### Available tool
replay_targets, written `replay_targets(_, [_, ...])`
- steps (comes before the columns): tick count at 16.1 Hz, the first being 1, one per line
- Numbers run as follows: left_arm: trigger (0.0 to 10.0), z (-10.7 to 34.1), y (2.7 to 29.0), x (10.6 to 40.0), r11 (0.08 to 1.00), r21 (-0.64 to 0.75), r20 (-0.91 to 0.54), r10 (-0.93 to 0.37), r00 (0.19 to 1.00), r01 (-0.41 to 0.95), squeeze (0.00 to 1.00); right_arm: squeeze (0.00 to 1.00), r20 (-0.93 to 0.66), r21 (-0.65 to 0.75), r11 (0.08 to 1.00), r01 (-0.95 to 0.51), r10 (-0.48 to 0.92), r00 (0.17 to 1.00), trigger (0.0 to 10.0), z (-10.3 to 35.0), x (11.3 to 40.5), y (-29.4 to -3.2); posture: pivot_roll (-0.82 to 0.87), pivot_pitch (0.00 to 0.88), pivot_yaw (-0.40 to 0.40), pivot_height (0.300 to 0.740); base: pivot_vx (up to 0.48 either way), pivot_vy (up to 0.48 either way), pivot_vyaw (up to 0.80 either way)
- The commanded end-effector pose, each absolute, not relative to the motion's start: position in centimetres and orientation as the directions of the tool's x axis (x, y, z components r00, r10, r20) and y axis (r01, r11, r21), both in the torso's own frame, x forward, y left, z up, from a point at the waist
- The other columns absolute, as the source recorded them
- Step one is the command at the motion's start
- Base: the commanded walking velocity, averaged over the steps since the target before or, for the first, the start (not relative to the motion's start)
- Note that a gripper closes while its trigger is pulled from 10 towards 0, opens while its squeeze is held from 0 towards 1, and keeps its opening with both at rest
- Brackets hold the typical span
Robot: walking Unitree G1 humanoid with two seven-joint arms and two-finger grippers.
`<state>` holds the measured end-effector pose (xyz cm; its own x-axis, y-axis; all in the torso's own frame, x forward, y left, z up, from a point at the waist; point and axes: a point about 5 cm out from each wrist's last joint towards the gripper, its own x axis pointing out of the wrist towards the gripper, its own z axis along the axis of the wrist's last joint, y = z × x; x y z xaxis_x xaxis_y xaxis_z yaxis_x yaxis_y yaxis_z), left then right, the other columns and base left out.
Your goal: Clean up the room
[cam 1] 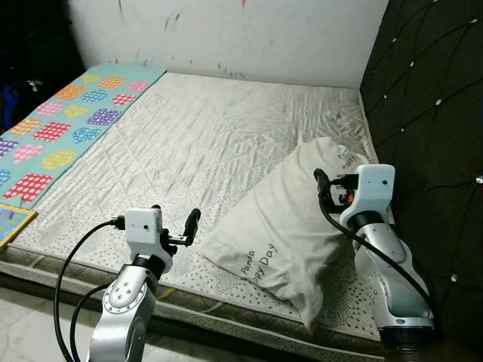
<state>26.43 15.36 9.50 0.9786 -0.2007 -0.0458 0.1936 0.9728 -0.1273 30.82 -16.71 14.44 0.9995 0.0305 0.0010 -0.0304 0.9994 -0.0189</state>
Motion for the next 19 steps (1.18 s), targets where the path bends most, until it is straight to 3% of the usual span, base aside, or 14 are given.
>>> replay_targets(1, [10.0,9.52,15.58,26.37,0.971,-0.127,-0.041,-0.209,0.977,0.203,0.00,0.00,0.017,-0.023,0.999,-0.043,0.043,0.999,10.0,14.83,30.82,-16.54,-0.15,0.000,0.029,0.740,0.000,0.000,0.00])
replay_targets(17, [10.0,9.42,15.44,26.42,0.965,-0.130,-0.043,-0.236,0.971,0.229,0.00,0.00,0.022,-0.032,0.998,-0.048,0.049,0.999,10.0,14.89,31.13,-16.68,-0.15,0.000,0.032,0.740,0.046,0.000,-0.06])
replay_targets(19, [10.0,9.32,15.45,26.17,0.964,-0.129,-0.045,-0.240,0.970,0.232,0.00,0.00,0.016,-0.037,0.998,-0.051,0.052,0.999,10.0,14.71,30.91,-16.54,-0.15,0.000,0.032,0.740,0.000,0.000,-0.60])
